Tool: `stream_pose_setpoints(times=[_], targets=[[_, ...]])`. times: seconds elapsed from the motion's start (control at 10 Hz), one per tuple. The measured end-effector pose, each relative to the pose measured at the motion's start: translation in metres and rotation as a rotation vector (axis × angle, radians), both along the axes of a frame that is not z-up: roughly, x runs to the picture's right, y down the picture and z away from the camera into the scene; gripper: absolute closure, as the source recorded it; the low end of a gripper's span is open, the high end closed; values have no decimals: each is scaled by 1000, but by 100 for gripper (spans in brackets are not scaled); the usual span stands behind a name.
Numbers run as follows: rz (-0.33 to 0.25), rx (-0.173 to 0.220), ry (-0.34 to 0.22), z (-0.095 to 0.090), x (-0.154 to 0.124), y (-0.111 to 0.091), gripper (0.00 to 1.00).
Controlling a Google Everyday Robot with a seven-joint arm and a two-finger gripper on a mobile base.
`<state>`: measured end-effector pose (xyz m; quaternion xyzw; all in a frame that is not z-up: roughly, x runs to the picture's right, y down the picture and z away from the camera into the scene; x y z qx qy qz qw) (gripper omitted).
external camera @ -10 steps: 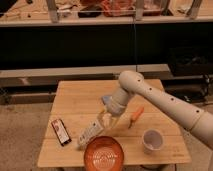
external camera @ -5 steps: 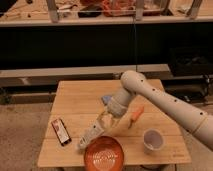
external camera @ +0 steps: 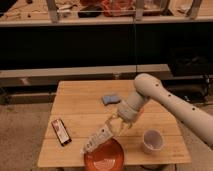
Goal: Place the bottle in the ceramic bowl
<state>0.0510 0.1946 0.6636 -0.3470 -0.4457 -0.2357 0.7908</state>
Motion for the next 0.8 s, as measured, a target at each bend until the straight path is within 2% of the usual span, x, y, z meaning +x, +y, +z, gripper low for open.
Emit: stream_pose_setpoints(times=[0.2, 0.3, 0.4, 0.6, 0.8], targets=[[26, -5, 4, -7, 19, 9, 98], [36, -12, 9, -6, 25, 11, 93], [46, -29, 15, -4, 32, 16, 80], [56, -54, 13, 1, 36, 19, 63], [38, -94, 3, 9, 31, 22, 43]])
